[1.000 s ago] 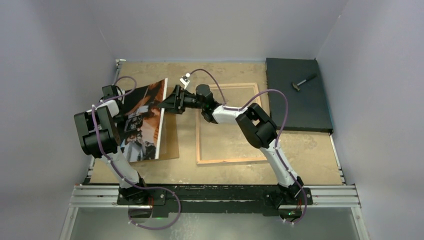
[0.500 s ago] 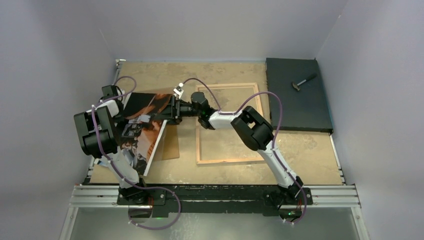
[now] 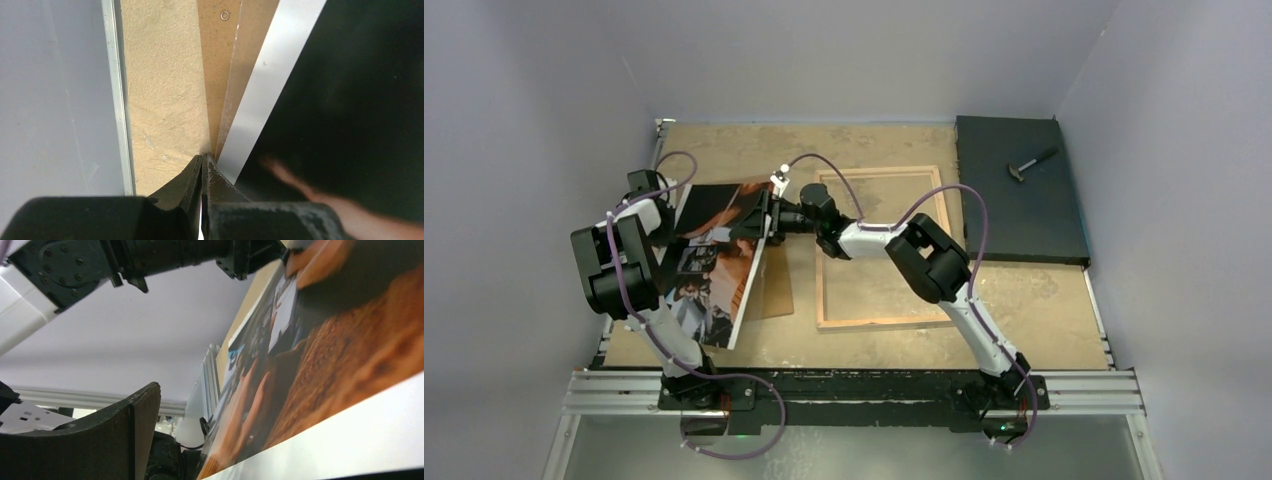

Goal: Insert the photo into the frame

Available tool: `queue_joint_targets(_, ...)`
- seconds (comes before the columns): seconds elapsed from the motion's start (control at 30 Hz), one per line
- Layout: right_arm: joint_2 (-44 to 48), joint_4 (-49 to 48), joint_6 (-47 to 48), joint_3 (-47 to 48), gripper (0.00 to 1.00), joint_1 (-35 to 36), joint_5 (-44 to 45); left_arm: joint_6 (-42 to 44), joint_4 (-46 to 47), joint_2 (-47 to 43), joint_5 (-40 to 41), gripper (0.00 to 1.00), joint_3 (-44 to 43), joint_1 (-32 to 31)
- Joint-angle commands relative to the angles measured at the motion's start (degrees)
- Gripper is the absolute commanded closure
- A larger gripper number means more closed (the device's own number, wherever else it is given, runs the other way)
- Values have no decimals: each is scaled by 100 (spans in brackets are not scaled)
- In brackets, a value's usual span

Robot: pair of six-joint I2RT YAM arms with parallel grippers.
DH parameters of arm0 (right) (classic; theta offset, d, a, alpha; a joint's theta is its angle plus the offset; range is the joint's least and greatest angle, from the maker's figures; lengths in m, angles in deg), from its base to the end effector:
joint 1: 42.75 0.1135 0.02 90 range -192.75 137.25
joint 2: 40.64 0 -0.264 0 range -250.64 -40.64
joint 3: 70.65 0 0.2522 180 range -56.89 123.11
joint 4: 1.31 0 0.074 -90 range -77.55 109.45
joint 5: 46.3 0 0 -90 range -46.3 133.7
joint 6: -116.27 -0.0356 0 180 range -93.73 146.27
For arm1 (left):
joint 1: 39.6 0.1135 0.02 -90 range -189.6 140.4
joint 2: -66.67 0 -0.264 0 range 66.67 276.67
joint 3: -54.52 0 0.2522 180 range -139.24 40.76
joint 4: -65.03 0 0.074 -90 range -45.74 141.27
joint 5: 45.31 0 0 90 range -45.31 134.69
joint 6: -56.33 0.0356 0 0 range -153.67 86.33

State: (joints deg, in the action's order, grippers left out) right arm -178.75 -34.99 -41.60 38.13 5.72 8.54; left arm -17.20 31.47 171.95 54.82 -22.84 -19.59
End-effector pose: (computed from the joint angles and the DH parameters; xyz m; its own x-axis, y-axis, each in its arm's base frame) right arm 0.3422 0.4172 0.1741 -0.9006 0.1253 -0.4161 -0.4206 -0.0103 0.9072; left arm 0.3403 0.1306 0.1543 -0.9096 -0.0342 -0.4141 -0.1646 0.9447 0.2836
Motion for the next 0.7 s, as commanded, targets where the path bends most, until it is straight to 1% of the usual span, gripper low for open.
queue_joint_targets(0.0, 622, -130, 234, -429, 26, -39, 132, -207, -658, 36, -555, 100, 202, -91)
queue_joint_targets(0.07, 892, -162, 257, -741, 29, -102, 180, -205, -658, 20, -480, 100, 134, -56)
queue_joint_targets(0.17, 1213, -236, 271, -1103, 32, -182, 177, -261, -581, 9, -156, 100, -25, 12)
queue_joint_targets(0.27, 1392, -411, 175, -1319, 34, -241, 169, -285, -419, -3, 222, 92, -124, 46)
queue_joint_targets(0.47, 1222, -759, -230, -1372, 42, -261, 57, -59, -265, -126, 536, 77, -111, 76)
queue_joint_targets(0.5, 1204, -769, -258, -1379, 43, -264, 49, -14, -248, -148, 573, 75, -110, 105)
queue_joint_targets(0.67, 1254, -699, -239, -1472, 54, -326, 114, 186, -288, -208, 531, 75, -136, 188)
